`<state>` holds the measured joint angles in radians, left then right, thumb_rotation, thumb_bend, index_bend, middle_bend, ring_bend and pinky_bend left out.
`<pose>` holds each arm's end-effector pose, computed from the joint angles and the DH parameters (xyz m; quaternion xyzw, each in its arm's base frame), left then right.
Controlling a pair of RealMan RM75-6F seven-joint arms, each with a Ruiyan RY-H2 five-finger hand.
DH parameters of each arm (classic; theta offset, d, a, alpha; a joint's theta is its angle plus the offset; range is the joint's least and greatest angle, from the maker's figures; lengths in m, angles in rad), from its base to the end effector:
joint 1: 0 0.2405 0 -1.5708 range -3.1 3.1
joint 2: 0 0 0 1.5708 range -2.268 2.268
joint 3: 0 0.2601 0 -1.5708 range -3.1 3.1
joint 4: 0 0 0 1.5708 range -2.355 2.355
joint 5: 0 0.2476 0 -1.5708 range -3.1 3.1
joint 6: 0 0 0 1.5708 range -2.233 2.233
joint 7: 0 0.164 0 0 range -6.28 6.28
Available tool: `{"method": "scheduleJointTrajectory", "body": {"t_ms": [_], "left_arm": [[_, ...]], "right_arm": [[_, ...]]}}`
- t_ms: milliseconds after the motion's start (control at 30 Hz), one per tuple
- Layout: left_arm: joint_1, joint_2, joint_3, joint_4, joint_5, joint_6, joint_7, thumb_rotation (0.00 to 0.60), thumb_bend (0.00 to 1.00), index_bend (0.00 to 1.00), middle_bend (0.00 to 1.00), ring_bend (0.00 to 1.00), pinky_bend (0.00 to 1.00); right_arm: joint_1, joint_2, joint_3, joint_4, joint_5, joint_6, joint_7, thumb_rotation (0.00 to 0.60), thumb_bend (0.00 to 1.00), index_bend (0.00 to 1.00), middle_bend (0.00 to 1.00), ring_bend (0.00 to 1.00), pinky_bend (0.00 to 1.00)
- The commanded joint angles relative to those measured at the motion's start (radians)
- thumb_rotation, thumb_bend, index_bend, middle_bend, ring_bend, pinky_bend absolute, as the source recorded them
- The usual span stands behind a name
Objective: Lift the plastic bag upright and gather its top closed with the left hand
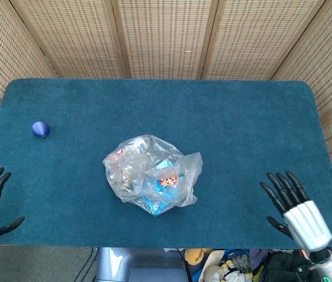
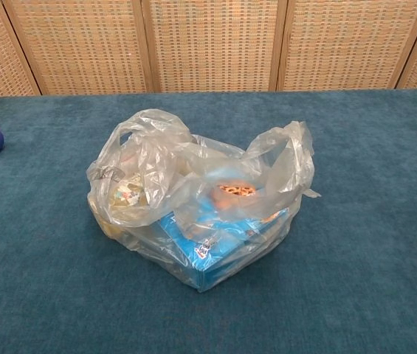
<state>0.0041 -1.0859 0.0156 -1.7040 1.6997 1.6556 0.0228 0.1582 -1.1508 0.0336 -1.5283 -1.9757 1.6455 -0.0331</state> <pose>-0.2927 0.1573 0.1329 -0.6030 -0.3543 -0.4438 0.5603 -0.2543 -0.2008 0.1119 0.7091 -0.1932 0.5024 0.4555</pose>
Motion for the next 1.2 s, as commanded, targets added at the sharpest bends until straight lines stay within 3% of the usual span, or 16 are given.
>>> {"method": "scheduleJointTrajectory", "body": {"t_ms": [33,167,400,633,1200], "left_arm": [[-0.011,0.001,-0.011,0.004,-0.028,-0.022,-0.011,0.6,0.04,0.0,0.0,0.0,0.0],[-0.019,0.003,-0.021,0.0,-0.055,-0.041,-0.018,0.6,0.04,0.0,0.0,0.0,0.0],[-0.036,0.001,-0.024,-0.013,-0.082,-0.083,0.001,0.6,0.04,0.0,0.0,0.0,0.0],[-0.04,0.008,-0.024,-0.023,-0.084,-0.088,-0.005,0.6,0.04,0.0,0.0,0.0,0.0],[-0.05,0.025,-0.03,-0.024,-0.107,-0.105,-0.05,0.6,0.04,0.0,0.0,0.0,0.0]], "right_arm": [[0.153,-0.077,0.03,0.035,-0.054,-0.117,0.113,0.6,0.0,0.0,0.0,0.0,0.0],[0.228,-0.132,0.053,0.018,-0.047,-0.186,0.107,0.6,0.0,0.0,0.0,0.0,0.0],[0.347,-0.189,0.087,-0.048,-0.032,-0.347,-0.018,0.6,0.0,0.0,0.0,0.0,0.0],[0.415,-0.271,0.104,-0.011,0.028,-0.438,-0.077,0.6,0.0,0.0,0.0,0.0,0.0],[0.495,-0.433,0.139,0.108,0.153,-0.481,-0.144,0.6,0.0,0.0,0.0,0.0,0.0]]}}
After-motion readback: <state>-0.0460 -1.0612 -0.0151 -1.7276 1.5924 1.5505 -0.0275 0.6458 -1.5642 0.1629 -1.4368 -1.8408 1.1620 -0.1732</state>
